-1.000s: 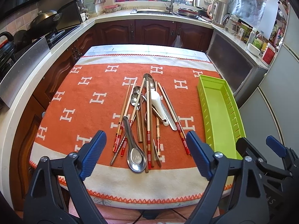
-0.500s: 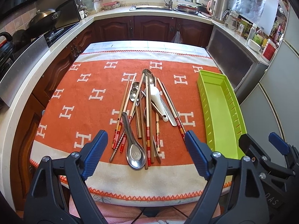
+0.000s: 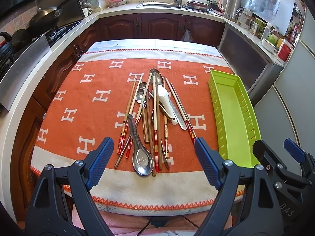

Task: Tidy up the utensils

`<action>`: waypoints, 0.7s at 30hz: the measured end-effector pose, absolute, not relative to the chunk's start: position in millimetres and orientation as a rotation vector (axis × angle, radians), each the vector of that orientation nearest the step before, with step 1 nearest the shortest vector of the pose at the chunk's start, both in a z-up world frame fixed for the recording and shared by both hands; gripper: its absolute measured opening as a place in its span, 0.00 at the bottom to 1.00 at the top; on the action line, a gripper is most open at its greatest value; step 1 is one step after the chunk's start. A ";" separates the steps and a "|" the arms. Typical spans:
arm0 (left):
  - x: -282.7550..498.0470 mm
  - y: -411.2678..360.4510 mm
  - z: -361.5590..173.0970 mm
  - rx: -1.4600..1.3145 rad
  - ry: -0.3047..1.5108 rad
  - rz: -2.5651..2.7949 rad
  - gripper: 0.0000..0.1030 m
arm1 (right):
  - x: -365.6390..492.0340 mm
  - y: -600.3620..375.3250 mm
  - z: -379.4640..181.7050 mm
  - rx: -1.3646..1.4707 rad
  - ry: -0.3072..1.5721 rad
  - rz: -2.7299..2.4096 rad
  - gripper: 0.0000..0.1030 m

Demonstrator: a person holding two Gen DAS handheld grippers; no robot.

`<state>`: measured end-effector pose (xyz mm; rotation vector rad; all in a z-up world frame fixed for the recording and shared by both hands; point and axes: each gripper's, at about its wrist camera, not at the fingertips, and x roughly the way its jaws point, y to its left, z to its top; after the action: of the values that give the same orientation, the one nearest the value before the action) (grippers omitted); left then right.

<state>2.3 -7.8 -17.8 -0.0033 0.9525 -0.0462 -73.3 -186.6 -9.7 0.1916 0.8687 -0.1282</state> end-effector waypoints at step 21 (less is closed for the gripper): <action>3.4 -6.0 -24.0 -0.004 0.946 -0.040 0.80 | -71.0 -186.2 -13.6 0.180 0.874 -0.132 1.00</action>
<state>3.4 -6.0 -24.0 -0.0038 0.9456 -0.0404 -71.0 -186.2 -13.6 0.1799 0.8739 -0.1318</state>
